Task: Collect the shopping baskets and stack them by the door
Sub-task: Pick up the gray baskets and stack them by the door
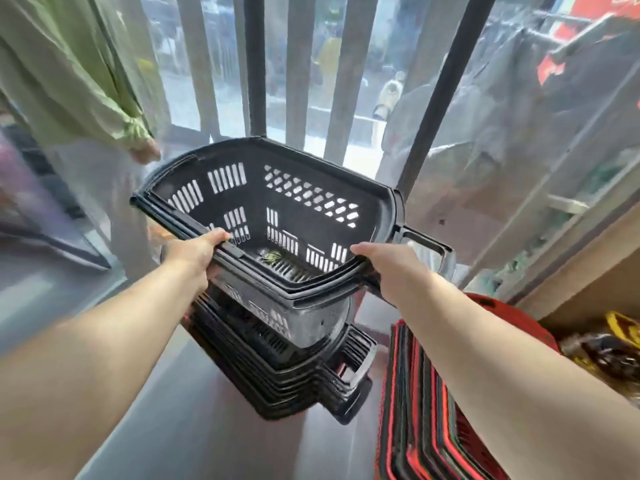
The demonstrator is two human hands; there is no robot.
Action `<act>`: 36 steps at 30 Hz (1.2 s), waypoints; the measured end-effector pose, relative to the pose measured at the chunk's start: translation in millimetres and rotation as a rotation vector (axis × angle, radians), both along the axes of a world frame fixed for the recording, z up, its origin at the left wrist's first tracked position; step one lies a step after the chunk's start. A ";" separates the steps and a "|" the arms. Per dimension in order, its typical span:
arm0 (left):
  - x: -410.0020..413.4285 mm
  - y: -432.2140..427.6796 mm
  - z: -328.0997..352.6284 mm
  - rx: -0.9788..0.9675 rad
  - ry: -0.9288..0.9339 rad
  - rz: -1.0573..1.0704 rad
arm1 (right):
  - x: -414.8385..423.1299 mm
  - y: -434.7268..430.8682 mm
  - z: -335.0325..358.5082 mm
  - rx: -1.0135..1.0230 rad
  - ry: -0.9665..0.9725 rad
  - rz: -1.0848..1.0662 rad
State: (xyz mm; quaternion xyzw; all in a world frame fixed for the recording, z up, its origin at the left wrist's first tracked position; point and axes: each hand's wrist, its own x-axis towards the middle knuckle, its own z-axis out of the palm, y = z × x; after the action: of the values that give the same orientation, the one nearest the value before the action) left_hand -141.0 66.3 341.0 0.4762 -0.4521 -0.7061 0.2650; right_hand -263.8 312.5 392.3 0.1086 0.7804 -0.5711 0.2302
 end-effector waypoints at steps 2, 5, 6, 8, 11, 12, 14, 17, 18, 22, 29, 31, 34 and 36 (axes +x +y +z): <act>-3.8 -8.0 -5.9 0.003 -0.017 0.022 | -10.1 -10.1 -5.0 0.002 -0.035 0.030; -8.5 -16.2 -18.0 0.016 -0.064 0.005 | -16.4 -16.6 -19.0 -0.008 -0.086 0.023; -11.1 -21.0 -23.1 0.012 -0.079 0.004 | -18.0 -19.2 -25.0 0.007 -0.089 0.017; -17.3 -31.8 -34.4 0.002 -0.124 -0.017 | -18.3 -23.7 -41.0 0.026 -0.123 0.010; -27.9 -46.7 -57.7 0.027 -0.191 -0.073 | -15.1 -31.9 -67.1 0.044 -0.185 -0.045; -29.7 -47.9 -65.6 0.040 -0.208 -0.094 | -12.4 -32.7 -73.4 0.060 -0.205 -0.049; -32.5 -49.9 -82.5 0.071 -0.245 -0.133 | -9.0 -32.8 -88.5 0.083 -0.218 -0.077; -33.5 -54.2 -107.0 0.169 -0.297 -0.208 | -3.7 -36.8 -111.7 0.158 -0.209 -0.118; -31.2 -56.4 -115.2 0.192 -0.323 -0.249 | -1.2 -40.1 -123.4 0.189 -0.202 -0.130; -17.6 -66.5 -139.6 0.286 -0.454 -0.445 | 9.5 -49.1 -165.4 0.465 -0.104 -0.015; -17.1 -83.2 -142.5 0.240 -0.583 -0.720 | 40.9 -50.8 -189.1 0.604 -0.034 0.123; -26.1 -77.3 -133.1 0.169 -0.571 -0.838 | 54.4 -45.3 -184.5 0.573 -0.012 0.091; -40.7 -50.0 -117.6 0.024 -0.516 -1.012 | 75.0 -26.9 -170.1 0.572 0.026 0.054; -48.4 -19.7 -106.4 -0.101 -0.468 -1.137 | 93.8 -4.4 -155.1 0.612 0.081 0.022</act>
State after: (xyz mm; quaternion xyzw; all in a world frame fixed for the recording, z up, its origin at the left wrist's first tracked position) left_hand -189.5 46.6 234.6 0.2899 -0.7142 -0.5914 -0.2368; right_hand -170.0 308.1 237.2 0.1414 0.9258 -0.3111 0.1616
